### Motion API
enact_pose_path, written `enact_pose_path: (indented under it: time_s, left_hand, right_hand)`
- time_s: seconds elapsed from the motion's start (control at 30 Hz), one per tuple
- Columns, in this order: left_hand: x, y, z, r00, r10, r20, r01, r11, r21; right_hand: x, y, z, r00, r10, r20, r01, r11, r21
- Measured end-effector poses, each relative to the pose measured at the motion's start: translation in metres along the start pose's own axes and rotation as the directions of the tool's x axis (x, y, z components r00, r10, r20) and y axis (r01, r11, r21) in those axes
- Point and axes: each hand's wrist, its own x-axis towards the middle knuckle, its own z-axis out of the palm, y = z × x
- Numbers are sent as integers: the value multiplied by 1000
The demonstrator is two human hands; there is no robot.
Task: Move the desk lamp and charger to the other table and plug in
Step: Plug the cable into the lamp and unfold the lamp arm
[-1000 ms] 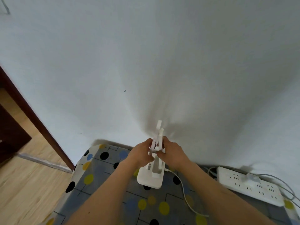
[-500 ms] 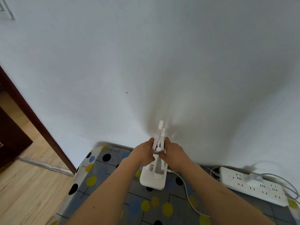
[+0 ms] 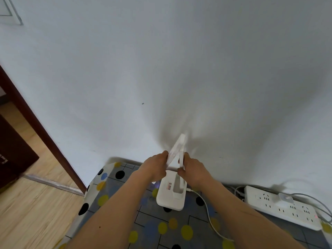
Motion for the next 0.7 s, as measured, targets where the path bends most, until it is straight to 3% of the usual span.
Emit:
enact_pose_path:
  time_s: [0.27,0.43,0.53,0.6,0.7]
  left_hand:
    - [-9,-10,-25,996,-24,-81,43,972,232]
    - [-11,-5,-17,993,-47,-110,67,981,185]
    - [-9,-5,-9,991,-61,-117,66,997,46]
    - [-8,-6,-4,990,-88,-113,67,982,-176]
    - [-12,0,-3,971,-180,-158,34,756,-653]
  right_hand:
    - [1,3,1,1000,-19,-10,19,999,-41]
    - [4,2,-2,1000,-11,3,11,999,-41]
    - [4,2,-10,1000,-4,10,4,1000,-15]
    - [5,0,-16,1000,-8,-27,9,999,41]
    - [5,-7,-23,992,-4,-126,22,990,141]
